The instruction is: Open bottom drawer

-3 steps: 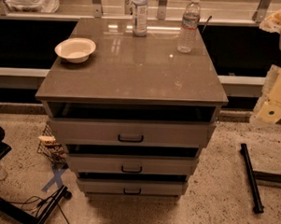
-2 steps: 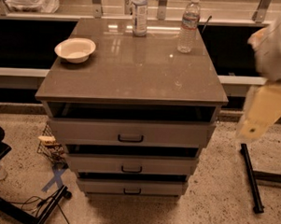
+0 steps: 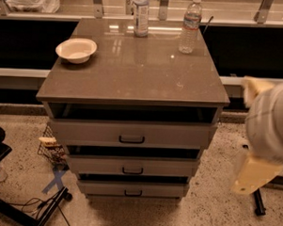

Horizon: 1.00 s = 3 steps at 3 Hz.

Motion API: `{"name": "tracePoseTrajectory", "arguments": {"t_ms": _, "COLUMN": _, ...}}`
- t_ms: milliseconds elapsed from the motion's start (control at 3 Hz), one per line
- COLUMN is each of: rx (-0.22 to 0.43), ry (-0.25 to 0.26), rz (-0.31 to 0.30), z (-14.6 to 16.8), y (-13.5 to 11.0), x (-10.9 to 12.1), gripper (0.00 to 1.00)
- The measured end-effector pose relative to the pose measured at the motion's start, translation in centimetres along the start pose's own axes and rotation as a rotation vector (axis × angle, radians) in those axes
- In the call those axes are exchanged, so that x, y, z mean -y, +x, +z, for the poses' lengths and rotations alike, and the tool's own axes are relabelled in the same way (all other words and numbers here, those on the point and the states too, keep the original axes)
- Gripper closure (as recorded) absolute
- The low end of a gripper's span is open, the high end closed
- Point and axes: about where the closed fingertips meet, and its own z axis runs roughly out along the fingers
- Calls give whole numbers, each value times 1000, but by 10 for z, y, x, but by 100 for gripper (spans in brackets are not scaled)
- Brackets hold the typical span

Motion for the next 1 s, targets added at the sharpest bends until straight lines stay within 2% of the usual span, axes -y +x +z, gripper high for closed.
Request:
{"name": "tracePoseTrajectory", "arguments": {"t_ms": 333, "rx": 95, "ry": -85, "rz": -34, "z": 77, "y": 0, "x": -46, "gripper": 0}}
{"name": "tracePoseTrajectory", "arguments": {"t_ms": 667, "rx": 160, "ry": -193, "rz": -47, "z": 174, "y": 9, "x": -81, "gripper": 0}}
{"name": "tracePoseTrajectory", "arguments": {"t_ms": 1000, "rx": 186, "ry": -257, "rz": -22, "z": 210, "y": 11, "x": -96, "gripper": 0}}
